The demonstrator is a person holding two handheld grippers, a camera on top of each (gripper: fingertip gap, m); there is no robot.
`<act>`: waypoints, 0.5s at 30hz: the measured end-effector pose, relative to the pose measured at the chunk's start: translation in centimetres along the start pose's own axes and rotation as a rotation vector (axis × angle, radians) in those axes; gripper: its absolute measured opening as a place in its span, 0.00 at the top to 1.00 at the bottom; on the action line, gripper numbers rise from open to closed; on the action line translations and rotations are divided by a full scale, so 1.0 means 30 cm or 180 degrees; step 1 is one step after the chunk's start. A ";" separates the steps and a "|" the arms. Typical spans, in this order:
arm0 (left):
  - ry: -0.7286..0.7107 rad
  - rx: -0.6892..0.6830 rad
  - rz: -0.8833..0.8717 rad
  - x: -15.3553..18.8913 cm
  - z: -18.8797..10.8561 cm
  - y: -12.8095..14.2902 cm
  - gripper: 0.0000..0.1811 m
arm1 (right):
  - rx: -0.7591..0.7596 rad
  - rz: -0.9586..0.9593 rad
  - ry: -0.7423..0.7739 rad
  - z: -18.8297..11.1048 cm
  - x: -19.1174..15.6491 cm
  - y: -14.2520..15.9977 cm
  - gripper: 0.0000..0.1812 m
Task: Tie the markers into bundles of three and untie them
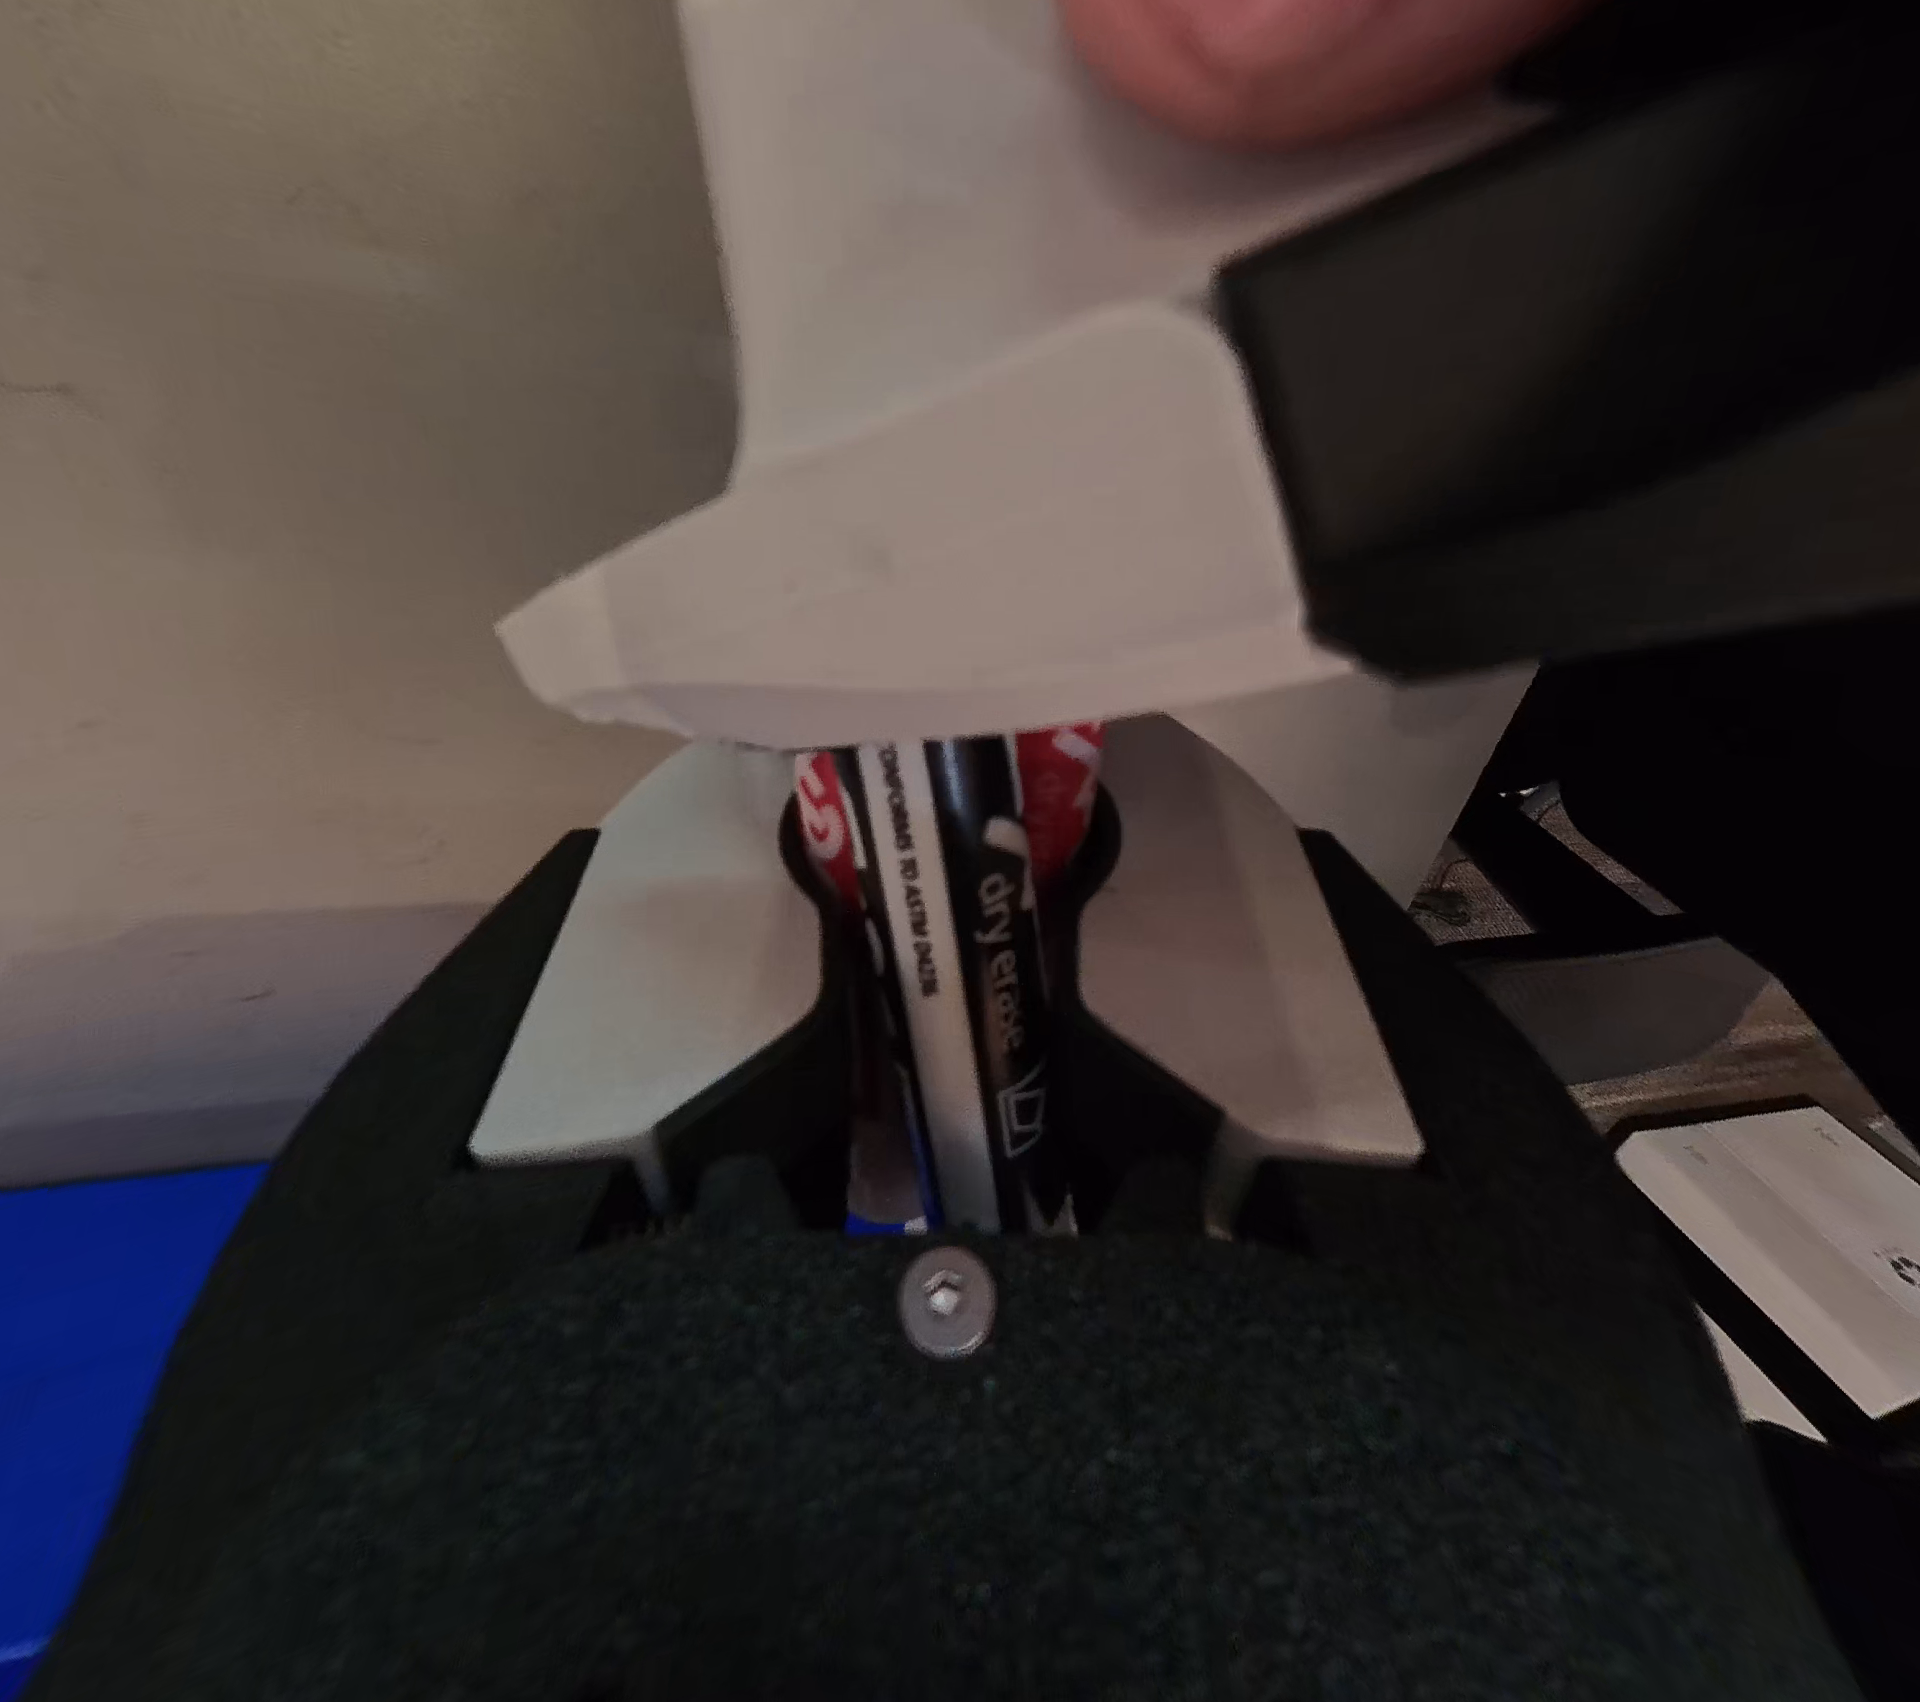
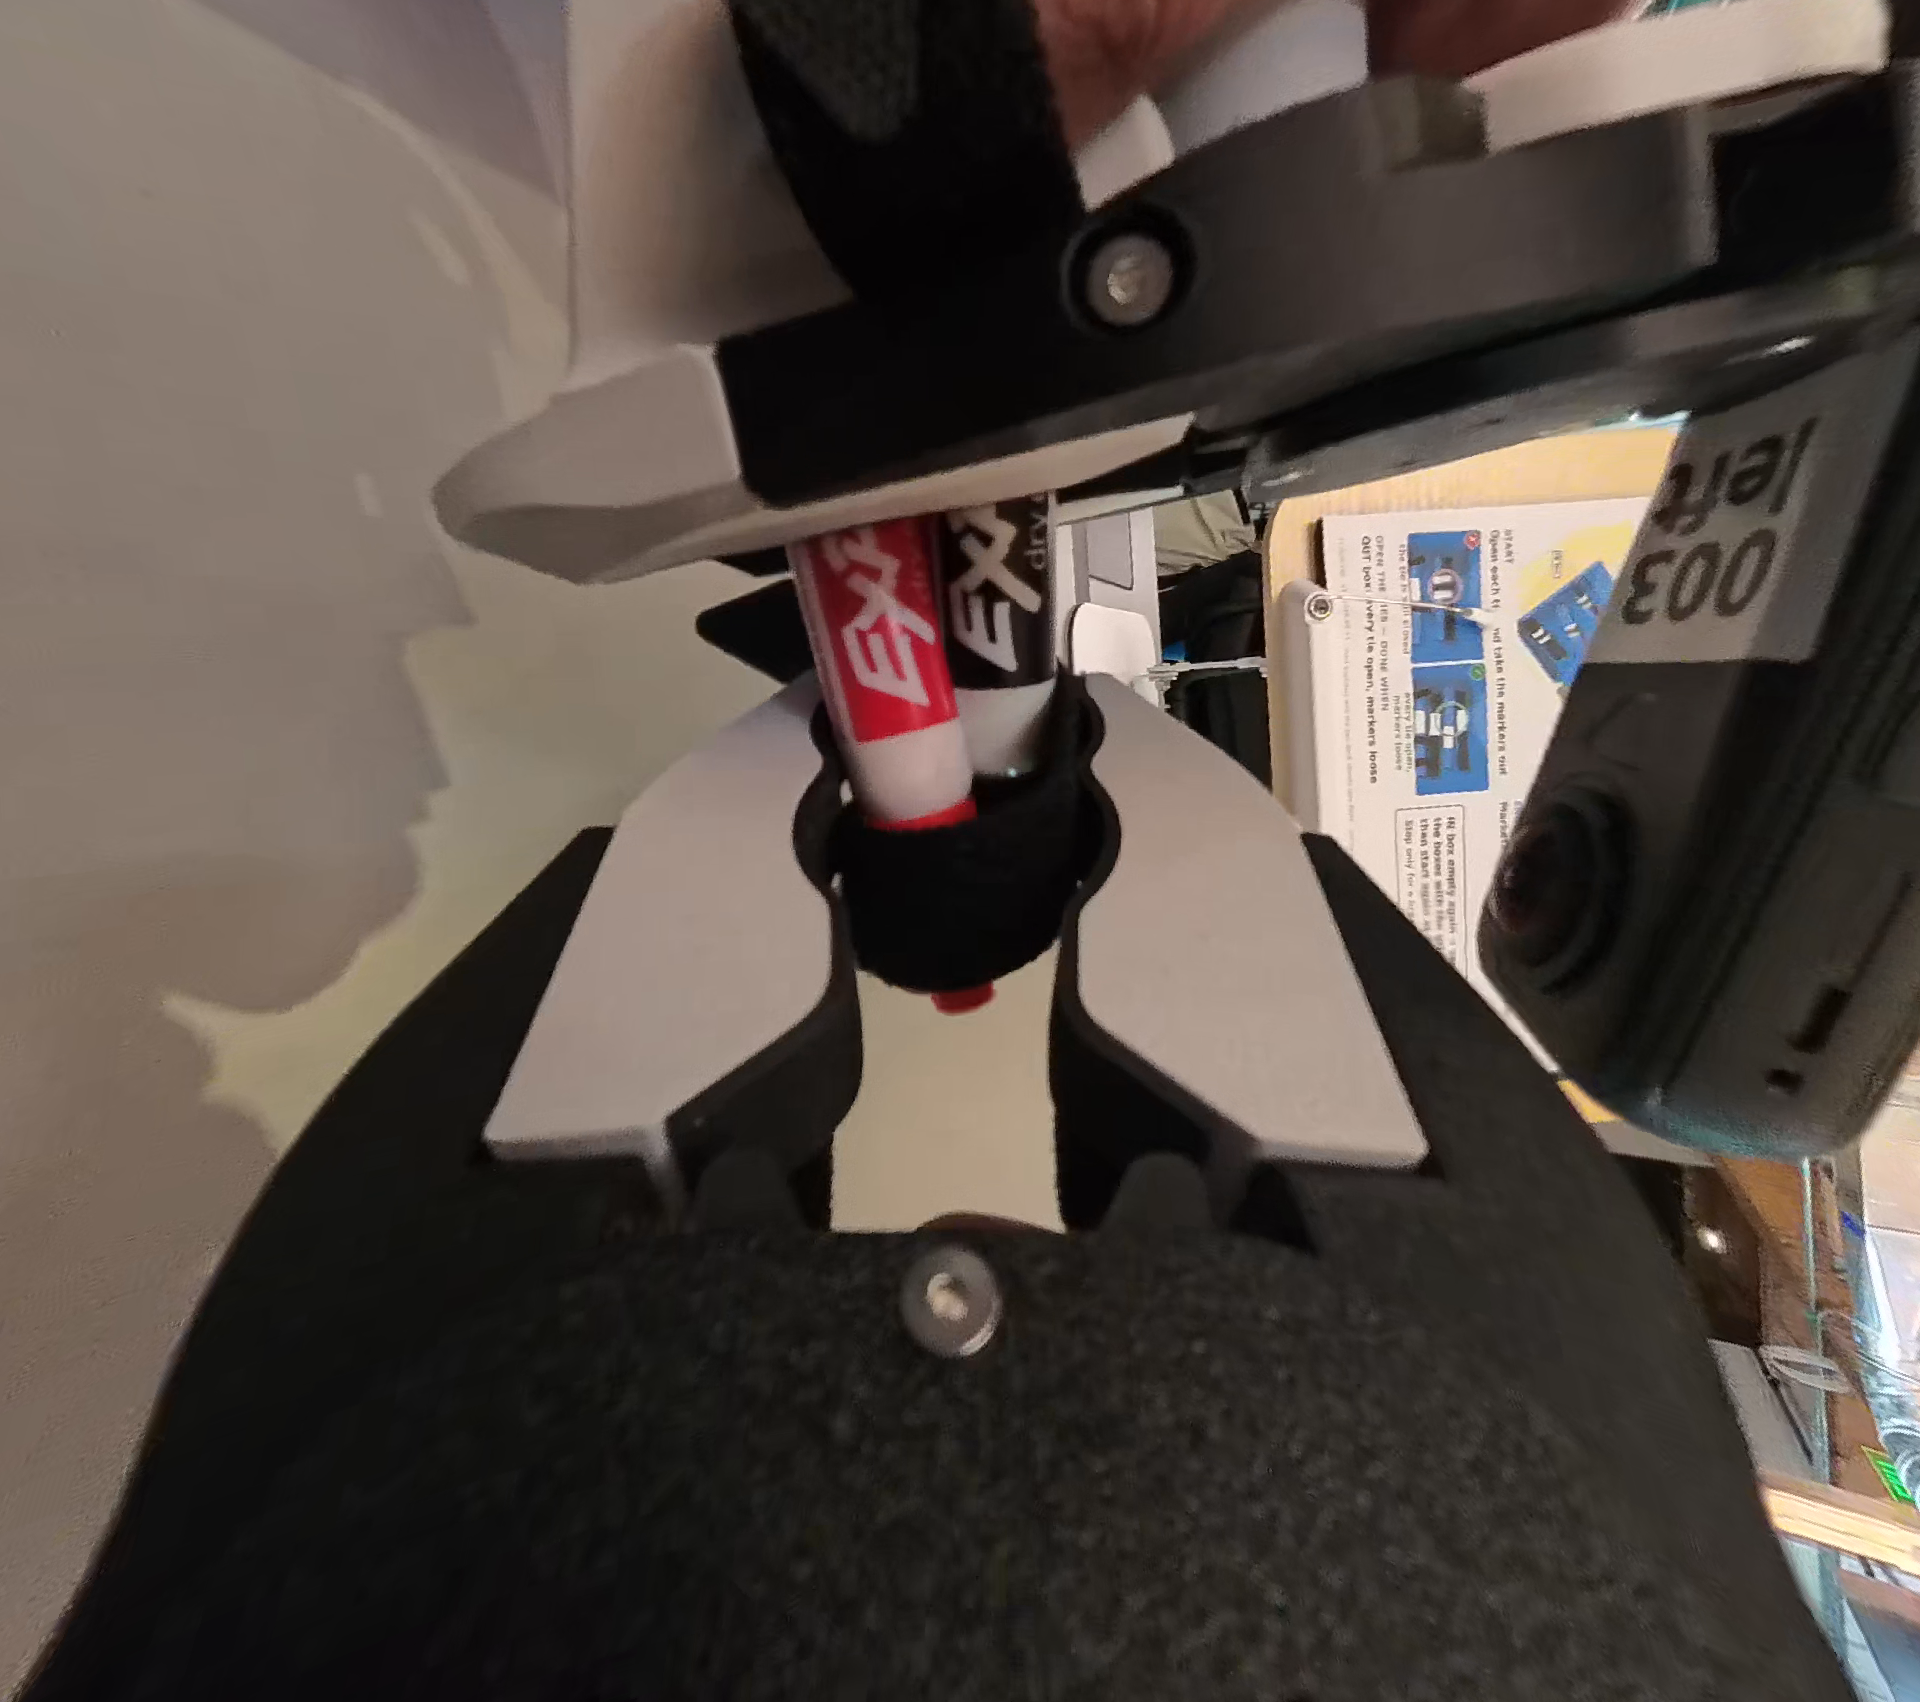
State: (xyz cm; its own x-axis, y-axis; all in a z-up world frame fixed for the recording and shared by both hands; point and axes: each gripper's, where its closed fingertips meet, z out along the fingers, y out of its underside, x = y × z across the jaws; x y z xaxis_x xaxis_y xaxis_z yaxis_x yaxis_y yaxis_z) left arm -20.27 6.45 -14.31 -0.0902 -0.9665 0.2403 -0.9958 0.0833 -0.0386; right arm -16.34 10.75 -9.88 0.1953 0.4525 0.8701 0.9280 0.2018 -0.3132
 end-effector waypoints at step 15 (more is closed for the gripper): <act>0.0057 0.0048 0.0032 0.013 -0.006 0.000 0.77 | -0.0160 -0.0022 -0.0345 -0.002 -0.043 0.012 0.58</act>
State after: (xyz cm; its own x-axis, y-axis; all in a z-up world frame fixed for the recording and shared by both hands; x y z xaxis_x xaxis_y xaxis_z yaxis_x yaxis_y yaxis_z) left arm -20.31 6.11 -14.04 -0.1006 -0.9611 0.2571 -0.9945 0.0892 -0.0556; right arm -16.23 10.20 -11.10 0.1559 0.5431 0.8251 0.9444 0.1627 -0.2856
